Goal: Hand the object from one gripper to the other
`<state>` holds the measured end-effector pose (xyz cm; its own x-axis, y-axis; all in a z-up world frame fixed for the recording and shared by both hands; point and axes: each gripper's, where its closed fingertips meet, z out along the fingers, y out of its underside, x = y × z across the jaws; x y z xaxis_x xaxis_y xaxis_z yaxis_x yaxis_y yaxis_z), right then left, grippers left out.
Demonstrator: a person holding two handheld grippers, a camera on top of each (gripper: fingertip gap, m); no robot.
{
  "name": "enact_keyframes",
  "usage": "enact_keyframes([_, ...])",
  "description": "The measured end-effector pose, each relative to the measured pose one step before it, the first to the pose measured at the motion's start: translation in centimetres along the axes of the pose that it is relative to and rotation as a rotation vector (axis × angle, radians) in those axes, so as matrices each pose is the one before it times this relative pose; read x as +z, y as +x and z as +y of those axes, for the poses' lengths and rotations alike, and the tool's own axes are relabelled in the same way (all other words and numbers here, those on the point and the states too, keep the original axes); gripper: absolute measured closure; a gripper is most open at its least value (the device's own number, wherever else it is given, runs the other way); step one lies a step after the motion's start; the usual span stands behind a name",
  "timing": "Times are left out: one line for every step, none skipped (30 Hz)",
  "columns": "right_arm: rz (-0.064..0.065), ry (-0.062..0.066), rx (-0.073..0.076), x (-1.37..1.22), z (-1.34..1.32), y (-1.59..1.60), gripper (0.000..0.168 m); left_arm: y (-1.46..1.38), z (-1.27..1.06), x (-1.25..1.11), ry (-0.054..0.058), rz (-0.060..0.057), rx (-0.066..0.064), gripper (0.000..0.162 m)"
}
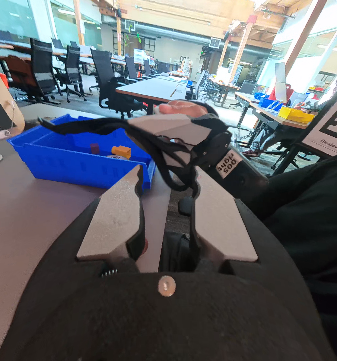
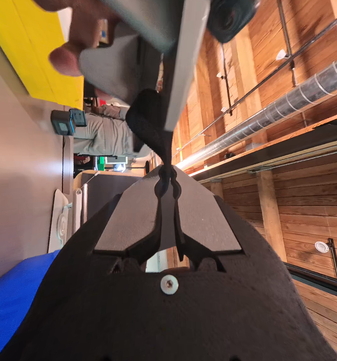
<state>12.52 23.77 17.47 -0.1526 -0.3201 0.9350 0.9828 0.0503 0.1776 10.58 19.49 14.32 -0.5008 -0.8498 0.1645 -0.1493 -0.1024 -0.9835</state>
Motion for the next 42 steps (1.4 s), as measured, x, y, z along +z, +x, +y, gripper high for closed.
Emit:
enact_keyframes([0.0135, 0.0082, 0.0039, -0.008, -0.195, 0.209, 0.167, -0.210, 0.400, 0.212, -0.0161, 0.0022, -0.0104, 0.114])
enact_keyframes([0.0003, 0.0012, 0.0017, 0.033, -0.091, 0.019, 0.167, -0.167, 0.259, 0.188, -0.0087, 0.0031, -0.0043, 0.117])
enact_keyframes([-0.0063, -0.0053, -0.0004, 0.058, -0.009, -0.102, 0.167, 0.012, 0.021, 0.143, 0.0058, 0.0122, -0.0086, 0.131])
enact_keyframes([-0.0023, -0.0052, -0.0034, 0.043, 0.028, -0.091, 0.167, 0.077, -0.064, 0.124, 0.0095, 0.0153, -0.0146, 0.148])
enact_keyframes([0.0026, 0.0008, 0.0023, 0.017, -0.008, -0.037, 0.167, 0.046, 0.059, 0.154, -0.0018, 0.0116, -0.0068, 0.156])
enact_keyframes([0.0004, 0.0051, 0.0187, -0.041, -0.058, -0.038, 0.167, -0.131, 0.095, 0.141, -0.0041, -0.0024, 0.0069, 0.159])
enact_keyframes([-0.0044, -0.0003, 0.0296, -0.075, 0.025, -0.014, 0.167, -0.145, 0.112, 0.098, -0.0047, -0.0082, 0.0097, 0.159])
enact_keyframes([-0.0172, -0.0023, 0.0358, -0.089, 0.094, -0.119, 0.167, -0.084, 0.066, 0.058, -0.0059, -0.0060, 0.0097, 0.159])
enact_keyframes([-0.0352, -0.0006, 0.0496, -0.138, 0.133, -0.281, 0.165, -0.097, -0.026, -0.019, -0.0025, -0.0095, 0.0113, 0.159])
enact_keyframes([-0.0460, 0.0033, 0.0610, -0.214, 0.177, -0.310, 0.163, -0.127, -0.238, -0.119, 0.0091, -0.0132, 0.0134, 0.159])
enact_keyframes([-0.0360, 0.0102, 0.0642, -0.304, 0.171, -0.099, 0.160, -0.326, -0.419, -0.243, 0.0186, -0.0211, 0.0054, 0.159])
enact_keyframes([-0.0222, 0.0136, 0.0712, -0.364, 0.214, 0.136, 0.154, -0.261, -0.476, -0.317, 0.0214, -0.0115, -0.0042, 0.159])
enact_keyframes([-0.0244, 0.0108, 0.0831, -0.322, 0.310, 0.189, 0.146, -0.141, -0.490, -0.356, 0.0230, 0.0005, -0.0105, 0.160])
enact_keyframes([-0.0294, 0.0074, 0.1001, -0.272, 0.360, 0.214, 0.142, -0.219, -0.644, -0.414, 0.0330, -0.0056, -0.0057, 0.159])
enact_keyframes([-0.0338, 0.0142, 0.1193, -0.207, 0.269, 0.212, 0.138, -0.317, -0.821, -0.460, 0.0420, -0.0144, 0.0013, 0.160])
enact_keyframes([-0.0485, 0.0232, 0.1468, -0.125, 0.066, 0.056, 0.135, -0.078, -0.757, -0.406, 0.0359, -0.0029, 0.0107, 0.160])
enact_keyframes([-0.0742, 0.0209, 0.1749, 0.001, -0.044, -0.270, 0.131, 0.197, -0.623, -0.293, 0.0284, 0.0059, 0.0248, 0.160])
enact_keyframes([-0.0902, 0.0186, 0.1816, 0.105, -0.147, -0.520, 0.127, 0.148, -0.554, -0.196, 0.0265, -0.0089, 0.0466, 0.159])
enact_keyframes([-0.0942, 0.0268, 0.1829, 0.134, -0.297, -0.638, 0.123, -0.010, -0.431, -0.130, 0.0190, -0.0295, 0.0734, 0.159])
enact_keyframes([-0.1036, 0.0348, 0.1814, 0.136, -0.427, -0.818, 0.115, 0.017, -0.248, -0.047, 0.0062, -0.0336, 0.0957, 0.159])
enact_keyframes([-0.1033, 0.0422, 0.1635, 0.105, -0.573, -0.776, 0.114, 0.110, -0.131, 0.002, -0.0042, -0.0325, 0.0997, 0.160])
enact_keyframes([-0.0778, 0.0556, 0.1343, 0.026, -0.796, -0.360, 0.122, 0.223, -0.004, 0.038, -0.0125, -0.0257, 0.0919, 0.160])
enact_keyframes([-0.0545, 0.0637, 0.1102, -0.046, -0.917, -0.111, 0.129, 0.315, 0.056, 0.050, -0.0165, -0.0176, 0.0753, 0.159])
enact_keyframes([-0.0517, 0.0532, 0.0806, -0.064, -0.759, -0.262, 0.130, 0.378, 0.156, 0.097, -0.0217, -0.0057, 0.0469, 0.159])
enact_keyframes([-0.0380, 0.0326, 0.0519, -0.008, -0.428, -0.240, 0.131, 0.538, 0.289, 0.150, -0.0287, 0.0132, 0.0247, 0.159])
enact_keyframes([-0.0137, 0.0175, 0.0289, 0.066, -0.198, -0.061, 0.130, 0.639, 0.202, 0.144, -0.0171, 0.0205, 0.0290, 0.159])
enact_keyframes([-0.0030, 0.0063, 0.0092, 0.155, -0.012, -0.067, 0.127, 0.647, 0.043, 0.106, 0.0000, 0.0162, 0.0486, 0.159])
enact_keyframes([-0.0023, -0.0040, -0.0030, 0.217, 0.127, -0.192, 0.122, 0.619, 0.251, 0.137, -0.0137, 0.0128, 0.0560, 0.159])
enact_keyframes([0.0094, -0.0152, -0.0090, 0.255, 0.269, -0.064, 0.122, 0.519, 0.350, 0.168, -0.0263, 0.0080, 0.0551, 0.159])
enact_keyframes([0.0251, -0.0241, -0.0170, 0.262, 0.391, 0.160, 0.121, 0.584, 0.159, 0.107, -0.0133, 0.0089, 0.0613, 0.159])
enact_keyframes([0.0160, -0.0197, -0.0195, 0.243, 0.374, 0.024, 0.120, 0.667, 0.224, 0.100, -0.0188, 0.0150, 0.0617, 0.159])
enact_keyframes([-0.0107, -0.0118, -0.0093, 0.200, 0.264, -0.332, 0.121, 0.325, 0.434, 0.169, -0.0344, -0.0031, 0.0489, 0.159])
enact_keyframes([-0.0293, -0.0079, 0.0017, 0.170, 0.148, -0.527, 0.126, 0.023, 0.544, 0.211, -0.0414, -0.0136, 0.0300, 0.159])
enact_keyframes([-0.0308, 0.0004, 0.0022, 0.121, -0.028, -0.494, 0.145, 0.066, 0.447, 0.195, -0.0302, -0.0054, 0.0169, 0.159])
enact_keyframes([-0.0343, 0.0049, -0.0120, 0.043, -0.100, -0.538, 0.160, 0.034, 0.274, 0.153, -0.0116, -0.0036, 0.0001, 0.159])
enact_keyframes([-0.0192, 0.0043, -0.0241, 0.027, -0.109, -0.323, 0.164, -0.183, 0.176, 0.093, -0.0025, -0.0101, -0.0250, 0.159])
enact_keyframes([0.0097, 0.0050, -0.0336, 0.016, -0.145, 0.051, 0.166, -0.300, 0.161, 0.046, -0.0001, -0.0076, -0.0450, 0.158])
enact_keyframes([0.0326, 0.0054, -0.0463, -0.021, -0.196, 0.335, 0.166, -0.317, 0.147, -0.016, -0.0010, 0.0013, -0.0570, 0.153])
enact_keyframes([0.0460, 0.0053, -0.0590, -0.076, -0.249, 0.442, 0.168, -0.411, 0.178, -0.088, -0.0044, 0.0047, -0.0720, 0.144])
enact_keyframes([0.0487, 0.0027, -0.0685, -0.119, -0.242, 0.391, 0.168, -0.154, 0.362, -0.131, -0.0164, 0.0279, -0.0808, 0.134])
enact_keyframes([0.0440, -0.0068, -0.0790, -0.136, -0.159, 0.231, 0.168, -0.049, 0.385, -0.199, -0.0176, 0.0383, -0.0772, 0.121])
enact_keyframes([0.0451, -0.0194, -0.0919, -0.130, 0.006, 0.202, 0.167, -0.265, 0.206, -0.290, -0.0048, 0.0220, -0.0704, 0.115])
